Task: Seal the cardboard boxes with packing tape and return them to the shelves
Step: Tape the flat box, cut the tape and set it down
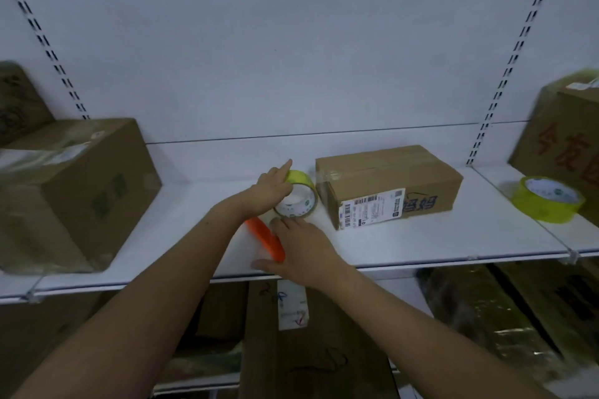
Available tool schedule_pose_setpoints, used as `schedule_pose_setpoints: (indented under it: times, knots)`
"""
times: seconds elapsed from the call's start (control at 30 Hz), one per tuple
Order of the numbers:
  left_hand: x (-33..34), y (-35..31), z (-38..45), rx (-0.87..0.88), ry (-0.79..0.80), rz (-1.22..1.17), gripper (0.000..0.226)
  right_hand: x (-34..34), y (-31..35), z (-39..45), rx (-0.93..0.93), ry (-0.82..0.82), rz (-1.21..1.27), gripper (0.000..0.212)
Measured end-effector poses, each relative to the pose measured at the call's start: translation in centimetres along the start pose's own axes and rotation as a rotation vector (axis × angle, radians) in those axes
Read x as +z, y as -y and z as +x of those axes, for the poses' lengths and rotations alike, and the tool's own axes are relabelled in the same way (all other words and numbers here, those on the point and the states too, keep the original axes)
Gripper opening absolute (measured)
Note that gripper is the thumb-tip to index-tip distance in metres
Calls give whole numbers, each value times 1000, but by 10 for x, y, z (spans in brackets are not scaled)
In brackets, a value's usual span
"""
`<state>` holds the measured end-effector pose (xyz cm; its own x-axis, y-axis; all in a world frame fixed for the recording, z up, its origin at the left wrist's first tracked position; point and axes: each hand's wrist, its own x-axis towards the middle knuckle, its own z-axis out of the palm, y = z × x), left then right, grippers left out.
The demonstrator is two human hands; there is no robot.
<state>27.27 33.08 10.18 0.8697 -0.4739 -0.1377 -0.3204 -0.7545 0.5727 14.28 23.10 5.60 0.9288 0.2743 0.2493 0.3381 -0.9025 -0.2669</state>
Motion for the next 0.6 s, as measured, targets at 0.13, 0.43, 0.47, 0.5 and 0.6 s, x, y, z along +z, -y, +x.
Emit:
schedule_pose_setpoints:
  times: [0.13, 0.43, 0.47, 0.5, 0.6]
  knots:
    - [-1, -3, -3, -8, -6, -3, 74, 0, -11, 10, 1, -4, 13, 44]
    - [4, -20, -9, 199, 77, -77, 53, -24, -91, -29, -130, -43, -343, 15]
    - [5, -27, -8, 216, 80, -87, 51, -30, -97, -34, -161, 13, -357, 17]
    - [6, -34, -6, 223, 85, -104, 49, -36, -102, -40, -165, 74, -359, 18]
    - [13, -46, -2, 218, 165, -255, 41, -60, -116, -67, -97, 151, -416, 22]
